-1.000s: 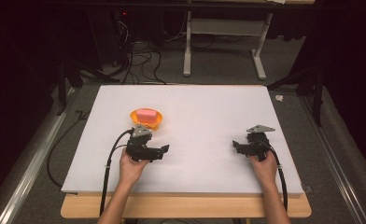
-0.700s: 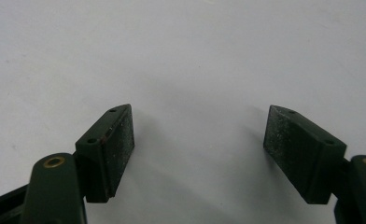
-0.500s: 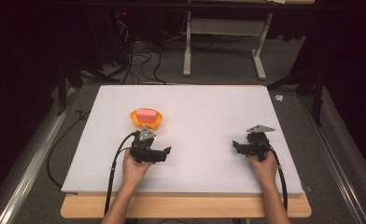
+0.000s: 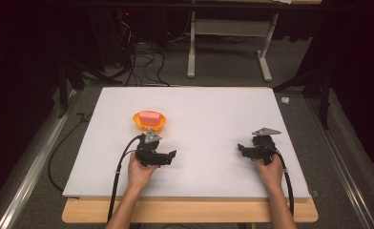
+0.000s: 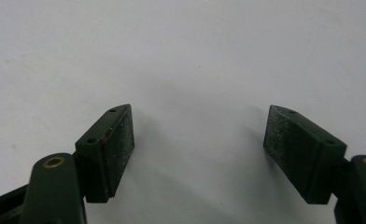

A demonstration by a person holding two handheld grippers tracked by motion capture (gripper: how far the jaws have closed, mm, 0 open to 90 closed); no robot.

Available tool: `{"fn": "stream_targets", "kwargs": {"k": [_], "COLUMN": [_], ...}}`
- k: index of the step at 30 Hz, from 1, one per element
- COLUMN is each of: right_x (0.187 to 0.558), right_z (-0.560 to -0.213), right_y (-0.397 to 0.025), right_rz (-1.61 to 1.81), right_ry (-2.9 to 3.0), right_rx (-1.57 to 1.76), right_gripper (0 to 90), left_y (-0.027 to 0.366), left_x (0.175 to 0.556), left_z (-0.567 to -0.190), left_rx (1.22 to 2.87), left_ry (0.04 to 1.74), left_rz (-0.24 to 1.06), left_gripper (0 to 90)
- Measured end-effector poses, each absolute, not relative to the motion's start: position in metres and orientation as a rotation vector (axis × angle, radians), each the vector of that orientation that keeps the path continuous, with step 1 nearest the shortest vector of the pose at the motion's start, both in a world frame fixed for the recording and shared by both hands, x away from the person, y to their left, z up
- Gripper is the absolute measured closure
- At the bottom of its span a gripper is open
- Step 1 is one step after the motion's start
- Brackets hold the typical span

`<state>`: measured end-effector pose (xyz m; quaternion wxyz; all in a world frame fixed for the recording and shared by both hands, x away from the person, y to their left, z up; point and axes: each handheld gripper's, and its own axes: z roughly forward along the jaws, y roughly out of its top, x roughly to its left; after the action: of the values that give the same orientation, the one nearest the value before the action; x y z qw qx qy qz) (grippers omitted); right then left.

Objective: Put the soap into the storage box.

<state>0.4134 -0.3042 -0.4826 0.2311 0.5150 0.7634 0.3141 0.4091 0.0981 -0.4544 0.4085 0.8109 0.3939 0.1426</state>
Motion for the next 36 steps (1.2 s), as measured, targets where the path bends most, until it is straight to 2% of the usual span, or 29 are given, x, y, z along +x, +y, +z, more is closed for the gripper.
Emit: {"fn": "stream_targets", "kwargs": {"k": [36], "right_x": [0.413], "right_z": [-0.483], "right_y": [-0.304], "right_rz": [0.864], "right_ry": [2.1], "right_rx": [1.414], "right_gripper": [25.2], "left_y": [0.089], "left_x": [0.42], "left_z": [-0.48], "left_rx": [2.091], "left_ry": [1.034], "left_rz": [0.408], "left_gripper": [16.1]}}
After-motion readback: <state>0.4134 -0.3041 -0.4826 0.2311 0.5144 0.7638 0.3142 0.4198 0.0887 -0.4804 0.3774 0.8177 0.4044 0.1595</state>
